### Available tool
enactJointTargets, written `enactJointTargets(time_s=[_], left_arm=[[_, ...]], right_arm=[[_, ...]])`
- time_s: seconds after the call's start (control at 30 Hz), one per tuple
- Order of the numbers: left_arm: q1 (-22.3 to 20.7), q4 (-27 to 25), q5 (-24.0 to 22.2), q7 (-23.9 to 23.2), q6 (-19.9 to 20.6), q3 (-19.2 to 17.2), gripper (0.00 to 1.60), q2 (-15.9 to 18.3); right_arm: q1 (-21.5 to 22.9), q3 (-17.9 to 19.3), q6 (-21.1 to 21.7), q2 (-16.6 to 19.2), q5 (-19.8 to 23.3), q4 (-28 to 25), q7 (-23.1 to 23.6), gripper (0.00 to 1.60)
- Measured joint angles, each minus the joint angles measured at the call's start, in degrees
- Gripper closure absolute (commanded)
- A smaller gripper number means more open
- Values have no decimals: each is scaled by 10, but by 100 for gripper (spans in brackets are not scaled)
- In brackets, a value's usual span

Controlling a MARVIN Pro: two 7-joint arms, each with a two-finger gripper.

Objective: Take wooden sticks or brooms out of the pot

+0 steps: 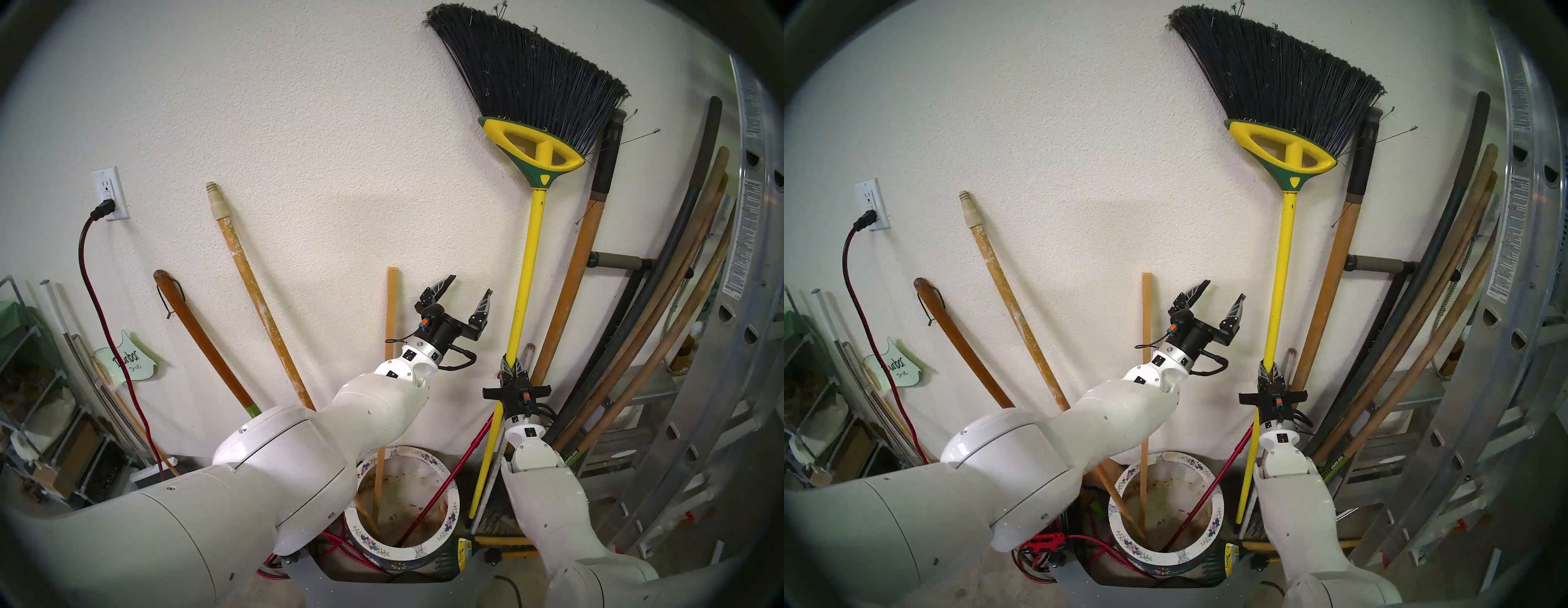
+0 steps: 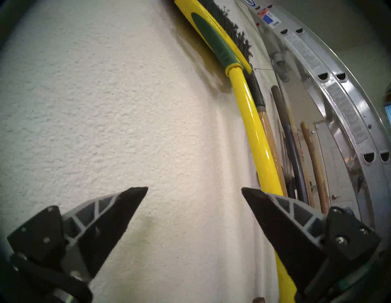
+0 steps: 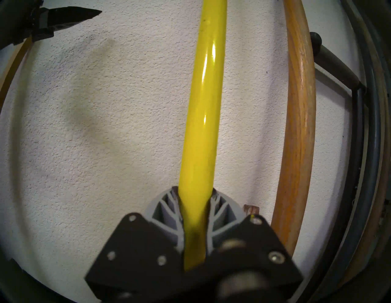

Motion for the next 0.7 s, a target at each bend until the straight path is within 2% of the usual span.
enactJointTargets(time_s=[0.43, 0.5, 0.53, 0.57, 0.63, 0.67, 0.7], left_arm=[[-3, -99, -3, 4, -3, -35, 0, 35], [-4, -114, -3, 4, -3, -40, 0, 42], [-4, -122, -3, 4, -3, -43, 0, 46], [-4, -134, -3, 4, -3, -48, 0, 52], [-4, -147, -2, 4, -3, -52, 0, 59], [-3, -157, -2, 4, -3, -55, 0, 63], [-2, -168, -1, 4, -3, -59, 0, 69]], right_arm=[[6, 2, -11, -1, -11, 13, -12, 160], [6, 2, -13, -1, -13, 15, -13, 137], [7, 3, -14, -1, -14, 15, -14, 111], [7, 4, -16, 0, -15, 16, -15, 98], [7, 5, -18, 0, -17, 18, -16, 83], [7, 6, -19, 1, -18, 19, -17, 50], [8, 8, -20, 2, -19, 20, -18, 30]])
